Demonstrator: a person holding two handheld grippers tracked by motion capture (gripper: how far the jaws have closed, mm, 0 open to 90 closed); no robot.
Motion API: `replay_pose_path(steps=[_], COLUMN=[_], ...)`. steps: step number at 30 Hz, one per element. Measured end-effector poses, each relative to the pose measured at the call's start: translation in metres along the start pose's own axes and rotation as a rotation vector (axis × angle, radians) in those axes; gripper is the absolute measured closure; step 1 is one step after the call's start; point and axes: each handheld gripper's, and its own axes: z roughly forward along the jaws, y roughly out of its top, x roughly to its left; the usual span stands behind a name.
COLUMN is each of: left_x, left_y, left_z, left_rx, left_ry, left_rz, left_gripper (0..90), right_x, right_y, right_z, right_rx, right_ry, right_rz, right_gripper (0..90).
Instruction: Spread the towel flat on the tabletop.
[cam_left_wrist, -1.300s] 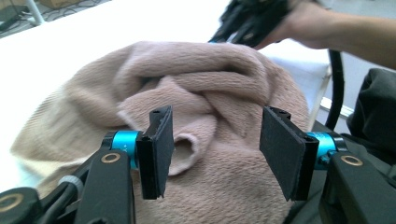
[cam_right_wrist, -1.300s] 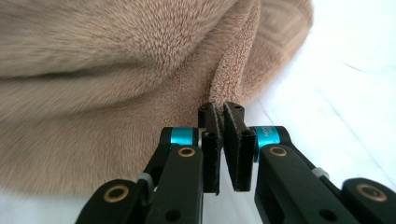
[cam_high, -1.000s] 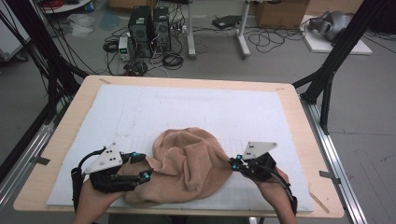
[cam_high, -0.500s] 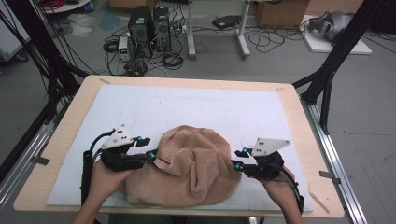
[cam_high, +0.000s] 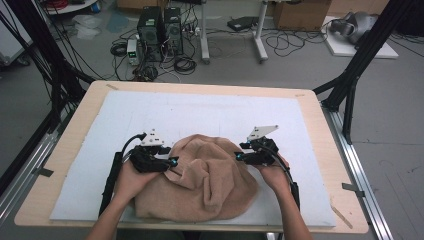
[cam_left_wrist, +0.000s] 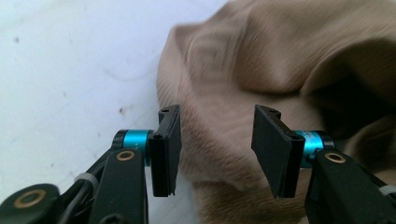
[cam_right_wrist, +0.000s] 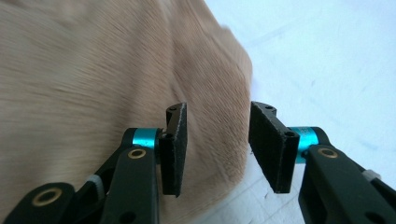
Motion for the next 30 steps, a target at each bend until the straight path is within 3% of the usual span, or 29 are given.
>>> replay_pose_path(steps=[2, 4, 7, 9, 10, 11, 15, 16, 17, 19, 20, 22, 23, 26, 28, 29, 30], left_x=[0.002, 0.005, 0.009, 0.011, 0.012, 0.014, 0.020, 0.025, 0.025, 0.030, 0.038, 0.042, 0.043, 0.045, 0.044, 0.042, 0.042], left_y=[-0.001, -0.003, -0.003, -0.003, -0.003, -0.002, 0.003, 0.007, 0.007, 0.012, 0.021, 0.028, 0.030, 0.032, 0.032, 0.031, 0.031], left_z=[0.003, 0.008, 0.014, 0.017, 0.018, 0.016, 0.011, 0.008, 0.008, 0.006, 0.006, 0.006, 0.005, 0.003, 0.002, 0.006, 0.006], left_rx=[0.023, 0.053, 0.072, 0.084, 0.082, 0.062, 0.008, -0.033, -0.033, -0.068, -0.112, -0.158, -0.180, -0.190, -0.167, -0.134, -0.134], left_ry=[-0.006, -0.023, -0.045, -0.055, -0.056, -0.033, -0.004, 0.024, 0.024, 0.060, 0.106, 0.131, 0.144, 0.126, 0.115, 0.067, 0.067], left_rz=[-0.008, -0.017, -0.035, -0.040, -0.043, -0.033, -0.052, -0.067, -0.067, -0.070, -0.101, -0.124, -0.133, -0.154, -0.133, -0.127, -0.127], left_gripper=[54.2, 66.6, 79.7, 83.0, 83.0, 84.0, 84.2, 84.3, 84.3, 84.3, 84.1, 79.1, 73.4, 64.4, 61.3, 59.5, 59.1], right_x=[-0.001, -0.004, -0.005, -0.005, -0.005, -0.007, -0.013, -0.014, -0.016, -0.018, -0.021, -0.025, -0.026, -0.027, -0.027, -0.026, -0.026], right_y=[-0.001, -0.005, -0.005, -0.002, -0.002, 0.000, 0.001, 0.001, 0.001, 0.001, 0.001, -0.001, -0.002, -0.006, -0.008, -0.010, -0.011], right_z=[0.005, 0.015, 0.015, 0.010, 0.010, 0.000, -0.020, -0.024, -0.029, -0.035, -0.039, -0.042, -0.041, -0.041, -0.041, -0.039, -0.038], right_rx=[0.022, 0.070, 0.059, 0.052, 0.052, 0.020, -0.022, -0.028, -0.033, -0.049, -0.065, -0.079, -0.079, -0.089, -0.096, -0.095, -0.096], right_ry=[-0.008, -0.006, 0.029, -0.006, -0.006, -0.035, -0.069, -0.076, -0.085, -0.108, -0.121, -0.144, -0.152, -0.153, -0.143, -0.128, -0.109], right_rz=[0.004, 0.017, 0.013, -0.021, -0.021, -0.001, 0.020, 0.021, 0.023, 0.029, 0.039, 0.068, 0.082, 0.104, 0.100, 0.099, 0.104], right_gripper=[56.6, 61.6, 79.9, 83.6, 83.6, 83.8, 83.8, 83.8, 83.7, 83.7, 83.3, 78.4, 71.6, 62.5, 61.5, 56.1, 54.1])
